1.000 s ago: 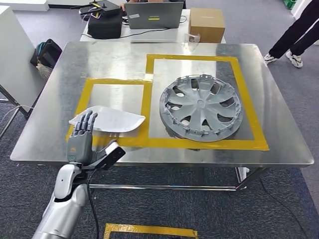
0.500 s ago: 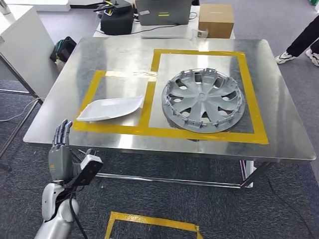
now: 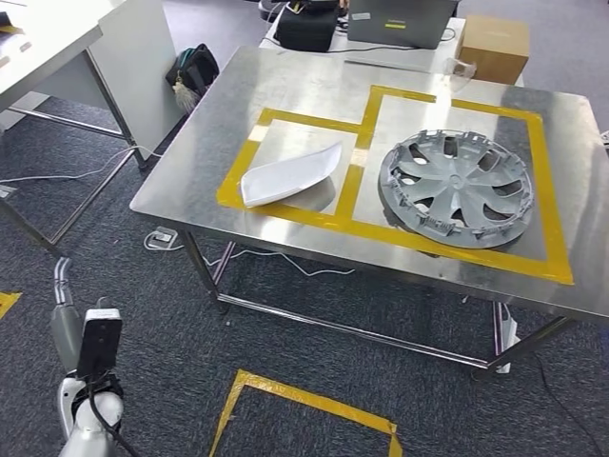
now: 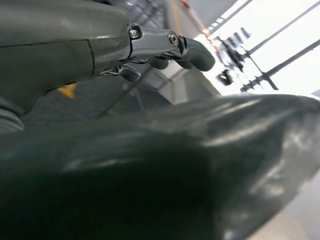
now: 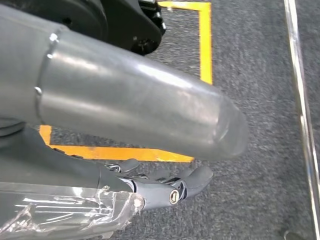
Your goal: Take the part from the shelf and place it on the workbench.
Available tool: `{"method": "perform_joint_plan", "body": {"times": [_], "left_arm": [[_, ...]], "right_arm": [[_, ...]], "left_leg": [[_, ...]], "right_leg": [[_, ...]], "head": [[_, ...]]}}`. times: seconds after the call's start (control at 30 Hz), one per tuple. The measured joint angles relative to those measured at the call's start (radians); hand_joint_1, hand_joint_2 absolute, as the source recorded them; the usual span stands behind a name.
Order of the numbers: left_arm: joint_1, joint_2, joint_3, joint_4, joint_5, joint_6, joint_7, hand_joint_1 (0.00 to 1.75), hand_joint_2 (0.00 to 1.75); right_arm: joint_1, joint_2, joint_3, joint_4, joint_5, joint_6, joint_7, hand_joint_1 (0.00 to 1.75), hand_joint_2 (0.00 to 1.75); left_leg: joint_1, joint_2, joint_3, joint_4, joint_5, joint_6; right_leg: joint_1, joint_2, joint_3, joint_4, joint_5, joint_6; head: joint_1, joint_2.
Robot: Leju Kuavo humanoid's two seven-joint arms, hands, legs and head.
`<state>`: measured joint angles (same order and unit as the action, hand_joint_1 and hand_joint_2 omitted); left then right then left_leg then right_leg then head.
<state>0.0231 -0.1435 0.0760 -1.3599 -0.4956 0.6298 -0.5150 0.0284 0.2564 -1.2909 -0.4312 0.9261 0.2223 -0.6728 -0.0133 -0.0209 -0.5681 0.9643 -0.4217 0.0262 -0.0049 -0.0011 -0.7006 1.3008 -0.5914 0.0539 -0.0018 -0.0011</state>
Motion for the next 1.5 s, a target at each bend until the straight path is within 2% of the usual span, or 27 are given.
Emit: {"method": "perform_joint_plan", "body": {"times": [0.03, 0.1, 0.17, 0.23, 0.3, 0.33, 0.4, 0.47, 0.5, 0.53, 0.6, 0.67, 0.7, 0.77, 0.8, 0.83, 0.9, 0.97, 1.03, 1.07, 1.13, 1.17, 1.23, 1.3, 1.33, 1.43, 1.5], "left_arm": [[0.006, -0.002, 0.03, 0.022, 0.024, -0.004, -0.018, 0.0, 0.0], [0.008, -0.004, 0.092, 0.075, 0.075, -0.029, -0.044, 0.0, 0.0], [-0.001, -0.005, 0.164, 0.151, 0.119, -0.069, -0.066, 0.0, 0.0], [-0.019, 0.004, 0.238, 0.253, 0.135, -0.107, -0.093, 0.0, 0.0], [-0.036, 0.019, 0.303, 0.365, 0.128, -0.129, -0.114, 0.0, 0.0], [-0.042, 0.029, 0.334, 0.423, 0.12, -0.136, -0.117, 0.0, 0.0], [-0.055, 0.048, 0.386, 0.545, 0.105, -0.141, -0.118, 0.0, 0.0], [-0.07, 0.065, 0.428, 0.656, 0.091, -0.139, -0.114, 0.0, 0.0], [-0.074, 0.072, 0.445, 0.707, 0.081, -0.133, -0.105, 0.0, 0.0], [-0.074, 0.077, 0.457, 0.755, 0.067, -0.126, -0.09, 0.0, 0.0], [-0.072, 0.088, 0.475, 0.845, 0.037, -0.114, -0.041, 0.0, 0.0], [-0.071, 0.093, 0.485, 0.911, 0.02, -0.109, 0.004, 0.0, 0.0], [-0.072, 0.094, 0.489, 0.938, 0.015, -0.109, 0.018, 0.0, 0.0], [-0.067, 0.098, 0.498, 0.984, 0.011, -0.111, 0.04, 0.0, 0.0], [-0.06, 0.101, 0.503, 1.004, 0.007, -0.112, 0.052, 0.0, 0.0], [-0.052, 0.104, 0.507, 1.022, 0.003, -0.117, 0.064, 0.0, 0.0], [-0.046, 0.106, 0.511, 1.047, -0.016, -0.144, 0.079, 0.0, 0.0], [-0.051, 0.104, 0.509, 1.064, -0.044, -0.196, 0.085, 0.0, 0.0], [-0.049, 0.099, 0.5, 1.082, -0.077, -0.26, 0.106, 0.0, 0.0], [-0.046, 0.096, 0.493, 1.091, -0.097, -0.29, 0.12, 0.0, 0.0], [-0.042, 0.086, 0.473, 1.104, -0.133, -0.323, 0.144, 0.0, 0.0], [-0.042, 0.077, 0.462, 1.108, -0.148, -0.326, 0.151, 0.0, 0.0], [-0.041, 0.059, 0.442, 1.114, -0.166, -0.317, 0.161, 0.0, 0.0], [-0.036, 0.047, 0.429, 1.12, -0.172, -0.31, 0.166, 0.0, 0.0], [-0.033, 0.042, 0.424, 1.123, -0.173, -0.309, 0.167, 0.0, 0.0], [-0.03, 0.028, 0.412, 1.129, -0.178, -0.306, 0.167, 0.0, 0.0], [-0.031, 0.02, 0.408, 1.132, -0.178, -0.313, 0.162, 0.0, 0.0]], "right_arm": [[-0.002, 0.0, -0.005, 0.001, 0.011, 0.002, 0.0, 0.0, 0.0], [-0.01, 0.0, -0.012, 0.009, 0.035, 0.004, 0.001, 0.0, 0.0], [-0.021, -0.001, -0.018, 0.028, 0.061, -0.001, 0.002, 0.0, 0.0], [-0.032, -0.001, -0.019, 0.057, 0.084, -0.015, 0.004, 0.0, 0.0], [-0.039, -0.001, -0.018, 0.086, 0.102, -0.023, 0.007, 0.0, 0.0], [-0.042, 0.0, -0.018, 0.097, 0.109, -0.018, 0.01, 0.0, 0.0], [-0.043, 0.0, -0.018, 0.116, 0.122, 0.007, 0.02, 0.0, 0.0], [-0.041, 0.0, -0.018, 0.128, 0.134, 0.028, 0.033, 0.0, 0.0], [-0.041, 0.0, -0.017, 0.133, 0.14, 0.031, 0.041, 0.0, 0.0], [-0.041, 0.0, -0.017, 0.138, 0.145, 0.031, 0.05, 0.0, 0.0], [-0.041, 0.0, -0.016, 0.147, 0.157, 0.029, 0.07, 0.0, 0.0], [-0.039, 0.0, -0.015, 0.153, 0.165, 0.026, 0.087, 0.0, 0.0], [-0.039, 0.0, -0.015, 0.155, 0.167, 0.023, 0.092, 0.0, 0.0], [-0.039, 0.0, -0.015, 0.16, 0.168, 0.016, 0.101, 0.0, 0.0], [-0.039, 0.0, -0.015, 0.162, 0.171, 0.011, 0.107, 0.0, 0.0], [-0.037, 0.0, -0.015, 0.164, 0.175, 0.008, 0.114, 0.0, 0.0], [-0.026, -0.003, -0.015, 0.166, 0.186, 0.004, 0.126, 0.0, 0.0], [-0.014, -0.008, -0.015, 0.166, 0.199, -0.004, 0.134, 0.0, 0.0], [-0.01, -0.013, -0.014, 0.165, 0.215, -0.026, 0.144, 0.0, 0.0], [-0.01, -0.015, -0.014, 0.163, 0.224, -0.04, 0.15, 0.0, 0.0], [-0.01, -0.021, -0.012, 0.16, 0.241, -0.066, 0.161, 0.0, 0.0], [-0.011, -0.024, -0.011, 0.159, 0.248, -0.081, 0.165, 0.0, 0.0], [-0.012, -0.028, -0.008, 0.155, 0.257, -0.109, 0.17, 0.0, 0.0], [-0.013, -0.029, -0.008, 0.153, 0.26, -0.121, 0.173, 0.0, 0.0], [-0.013, -0.03, -0.007, 0.151, 0.26, -0.123, 0.173, 0.0, 0.0], [-0.008, -0.031, -0.007, 0.147, 0.262, -0.128, 0.174, 0.0, 0.0], [-0.004, -0.033, -0.008, 0.145, 0.263, -0.134, 0.169, 0.0, 0.0]], "left_leg": [[-0.003, -0.012, -0.015, 0.001, 0.011, 0.0], [-0.006, -0.037, -0.04, 0.002, 0.033, -0.002], [-0.008, -0.058, -0.057, 0.003, 0.054, -0.008], [-0.006, -0.077, -0.066, 0.001, 0.075, -0.018], [-0.004, -0.089, -0.072, 0.0, 0.087, -0.029], [-0.004, -0.075, -0.081, 0.013, 0.068, -0.035], [-0.001, -0.025, -0.113, 0.1, -0.025, -0.047], [0.009, 0.002, -0.152, 0.239, -0.115, -0.061], [0.015, 0.006, -0.159, 0.291, -0.124, -0.068], [0.021, 0.009, -0.15, 0.313, -0.107, -0.074], [0.033, 0.03, -0.077, 0.251, -0.055, -0.086], [0.037, 0.082, 0.044, 0.103, -0.05, -0.09], [0.035, 0.101, 0.086, 0.042, -0.062, -0.085], [0.026, 0.096, 0.104, -0.008, -0.077, -0.065], [0.024, 0.087, 0.094, -0.007, -0.073, -0.053], [0.022, 0.077, 0.086, -0.006, -0.066, -0.042], [0.02, 0.052, 0.065, -0.007, -0.049, -0.022], [0.014, 0.019, 0.039, -0.007, -0.029, -0.012], [0.008, -0.01, 0.014, -0.006, -0.007, -0.009], [0.006, -0.023, 0.002, -0.006, 0.003, -0.009], [0.003, -0.048, -0.017, -0.005, 0.021, -0.011], [0.001, -0.06, -0.024, -0.004, 0.029, -0.013], [-0.001, -0.081, -0.034, -0.002, 0.044, -0.02], [0.0, -0.097, -0.041, 0.0, 0.054, -0.029], [0.0, -0.088, -0.047, 0.01, 0.045, -0.034], [0.002, -0.018, -0.106, 0.15, -0.062, -0.052], [0.011, 0.004, -0.146, 0.271, -0.122, -0.063]], "right_leg": [[0.006, 0.002, 0.02, -0.004, 0.016, -0.008], [0.016, 0.027, 0.109, -0.11, 0.067, -0.028], [0.02, 0.075, 0.211, -0.255, 0.073, -0.044], [0.021, 0.09, 0.246, -0.32, 0.061, -0.049], [0.021, 0.064, 0.234, -0.326, 0.074, -0.055], [0.02, 0.05, 0.227, -0.327, 0.084, -0.061], [0.016, 0.022, 0.207, -0.33, 0.105, -0.07], [0.016, -0.008, 0.184, -0.329, 0.125, -0.071], [0.016, -0.024, 0.171, -0.329, 0.136, -0.07], [0.016, -0.039, 0.156, -0.328, 0.146, -0.066], [0.015, -0.067, 0.129, -0.323, 0.162, -0.057], [0.017, -0.092, 0.111, -0.31, 0.171, -0.045], [0.017, -0.106, 0.104, -0.302, 0.176, -0.038], [0.012, -0.133, 0.094, -0.291, 0.186, -0.024], [0.007, -0.129, 0.09, -0.286, 0.184, -0.016], [0.002, -0.106, 0.084, -0.272, 0.165, -0.01], [-0.002, -0.038, 0.058, -0.188, 0.086, -0.002], [0.002, -0.004, 0.022, -0.056, 0.008, -0.005], [0.009, 0.003, 0.02, 0.005, 0.005, -0.016], [0.014, 0.007, 0.047, -0.02, 0.029, -0.024], [0.021, 0.037, 0.141, -0.154, 0.071, -0.04], [0.022, 0.056, 0.191, -0.23, 0.076, -0.045], [0.022, 0.079, 0.245, -0.321, 0.065, -0.049], [0.021, 0.059, 0.242, -0.332, 0.07, -0.052], [0.02, 0.047, 0.24, -0.334, 0.075, -0.058], [0.016, 0.004, 0.229, -0.338, 0.089, -0.068], [0.016, -0.03, 0.221, -0.338, 0.093, -0.066]], "head": [[0.0, 0.0], [0.0, 0.0], [-0.001, 0.0], [-0.002, 0.0], [-0.002, 0.0], [-0.004, 0.0], [-0.009, 0.0], [-0.01, 0.0], [-0.01, 0.0], [-0.01, 0.0], [-0.01, 0.0], [-0.01, 0.0], [-0.01, 0.0], [-0.007, 0.0], [-0.007, 0.0], [-0.007, 0.0], [-0.006, 0.0], [-0.004, 0.0], [-0.004, 0.0], [-0.004, 0.0], [-0.004, 0.0], [-0.005, 0.0], [-0.005, 0.0], [-0.005, 0.0], [-0.007, 0.0], [-0.017, 0.0], [-0.018, 0.0]]}}
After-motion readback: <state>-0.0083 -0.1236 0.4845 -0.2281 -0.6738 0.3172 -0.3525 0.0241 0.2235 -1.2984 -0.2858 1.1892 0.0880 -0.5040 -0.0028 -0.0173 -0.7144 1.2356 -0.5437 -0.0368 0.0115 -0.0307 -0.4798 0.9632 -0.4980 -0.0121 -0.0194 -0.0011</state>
